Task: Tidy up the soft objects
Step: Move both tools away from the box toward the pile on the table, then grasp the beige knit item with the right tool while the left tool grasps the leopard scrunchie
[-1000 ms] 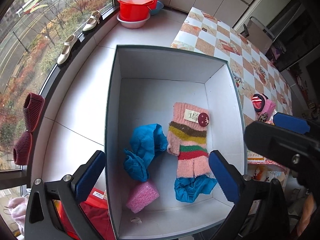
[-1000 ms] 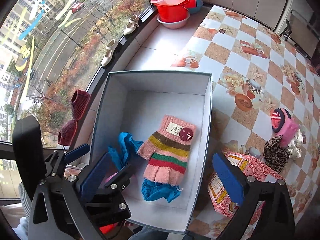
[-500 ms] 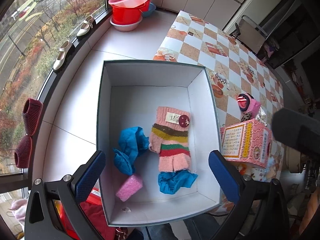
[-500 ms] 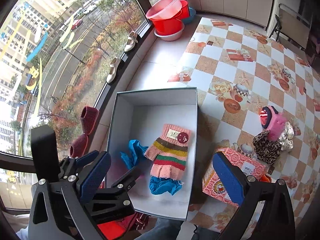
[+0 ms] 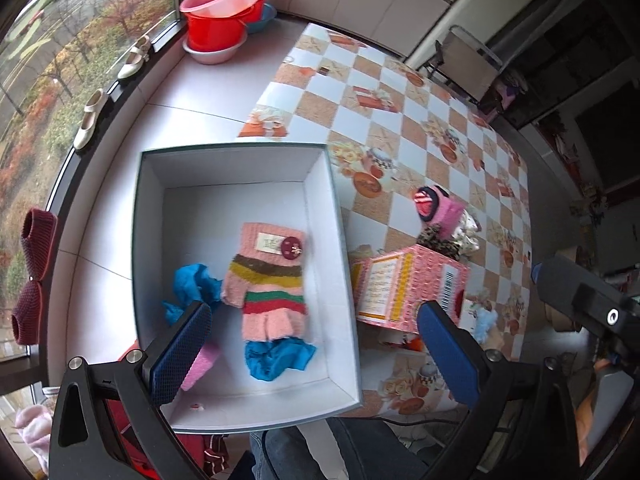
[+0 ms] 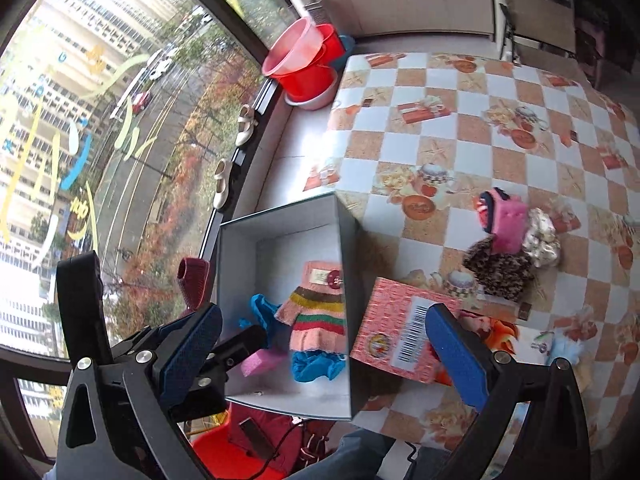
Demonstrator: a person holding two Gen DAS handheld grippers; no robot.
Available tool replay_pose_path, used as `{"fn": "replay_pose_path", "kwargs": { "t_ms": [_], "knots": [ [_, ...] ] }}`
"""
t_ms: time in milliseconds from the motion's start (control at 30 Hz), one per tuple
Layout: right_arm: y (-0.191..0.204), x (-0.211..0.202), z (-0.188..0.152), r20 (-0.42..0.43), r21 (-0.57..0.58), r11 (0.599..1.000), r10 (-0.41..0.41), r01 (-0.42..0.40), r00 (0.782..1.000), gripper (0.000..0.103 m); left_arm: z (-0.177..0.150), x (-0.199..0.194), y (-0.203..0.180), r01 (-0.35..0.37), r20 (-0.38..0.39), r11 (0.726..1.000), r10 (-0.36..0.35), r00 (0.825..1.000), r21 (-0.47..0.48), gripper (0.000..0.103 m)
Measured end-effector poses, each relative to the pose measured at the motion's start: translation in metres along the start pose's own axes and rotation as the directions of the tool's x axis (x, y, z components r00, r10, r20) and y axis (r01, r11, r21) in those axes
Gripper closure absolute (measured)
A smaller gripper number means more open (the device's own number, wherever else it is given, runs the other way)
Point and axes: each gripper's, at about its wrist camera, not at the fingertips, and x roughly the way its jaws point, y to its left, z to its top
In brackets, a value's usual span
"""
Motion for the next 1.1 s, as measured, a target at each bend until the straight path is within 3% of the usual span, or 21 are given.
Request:
{"fn": "replay_pose_path", "kwargs": {
  "t_ms": [233,633,933,1100],
  "knots": [
    [-0.086,-0.023,-0.016,0.017,0.167,0.985,-0.048,0.044,0.999,0.000,0.004,0.012,-0.059,0.021,-0.041,0.995,-0.017,0.999,0.102,0.000],
    [-0.226,-0.036,-0.061,-0.032,0.417,0.902,-0.105,0.109,0.994,0.000,0.019,0.048,-0.173,0.024,-0.099,0.961,0.003,0.995,0.275,0.000],
    [-0.310,-0.032,-0.084,-0.066,0.544,0.831,-0.093,0.114,0.993,0.000,0.038,0.134,-0.242,-0.062,-0.172,0.960,0.112,0.979,0.275,0.000],
    [-0.344,-0.025,-0.097,-0.100,0.586,0.801,-0.078,0.122,0.992,0.000,0.041,0.196,-0.246,-0.143,-0.248,0.965,0.196,0.949,0.218,0.000]
  ]
}}
